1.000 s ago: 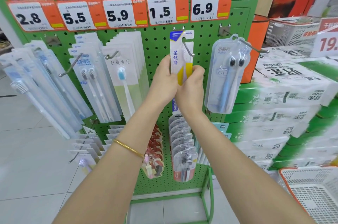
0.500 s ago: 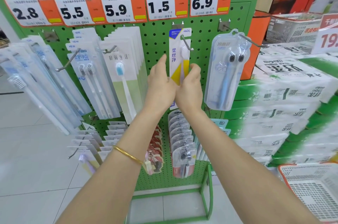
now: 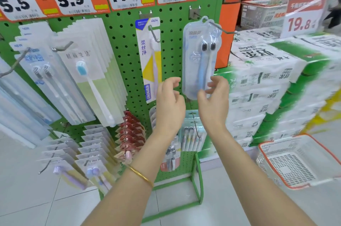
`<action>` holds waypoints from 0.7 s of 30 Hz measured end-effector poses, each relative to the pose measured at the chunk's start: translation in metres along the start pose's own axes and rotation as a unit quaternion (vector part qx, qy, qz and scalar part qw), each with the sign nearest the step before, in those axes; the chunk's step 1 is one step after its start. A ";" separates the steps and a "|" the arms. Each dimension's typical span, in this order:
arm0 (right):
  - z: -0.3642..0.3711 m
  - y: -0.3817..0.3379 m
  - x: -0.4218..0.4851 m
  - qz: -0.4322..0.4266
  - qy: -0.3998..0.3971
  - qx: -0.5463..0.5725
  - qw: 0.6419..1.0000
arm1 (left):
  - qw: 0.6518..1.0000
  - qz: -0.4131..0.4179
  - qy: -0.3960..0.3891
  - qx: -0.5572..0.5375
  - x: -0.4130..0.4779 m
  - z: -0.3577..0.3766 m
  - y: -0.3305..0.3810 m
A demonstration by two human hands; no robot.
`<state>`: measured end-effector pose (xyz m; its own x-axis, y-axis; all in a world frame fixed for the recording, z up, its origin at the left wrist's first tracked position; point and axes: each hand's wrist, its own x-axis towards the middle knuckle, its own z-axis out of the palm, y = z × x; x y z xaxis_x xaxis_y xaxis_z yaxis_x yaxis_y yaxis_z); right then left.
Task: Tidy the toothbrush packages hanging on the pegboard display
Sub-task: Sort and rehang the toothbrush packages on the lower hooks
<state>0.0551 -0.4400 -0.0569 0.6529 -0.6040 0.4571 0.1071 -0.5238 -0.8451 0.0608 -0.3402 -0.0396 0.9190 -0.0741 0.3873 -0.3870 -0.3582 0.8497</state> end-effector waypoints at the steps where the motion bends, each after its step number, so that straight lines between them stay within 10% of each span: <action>1: -0.001 0.001 0.006 0.004 0.010 0.001 1.000 | 1.000 -0.001 -0.012 -0.004 0.004 0.002 0.002; 21: -0.002 0.015 0.062 0.032 -0.095 0.147 0.984 | 0.998 -0.054 0.019 -0.014 0.023 0.036 0.023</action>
<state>0.0952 -0.4866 -0.0408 0.7914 -0.4920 0.3628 0.2545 -0.2744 -0.9273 0.0758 -0.3841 -0.0240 0.9523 -0.0003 0.3051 -0.2875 -0.3356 0.8971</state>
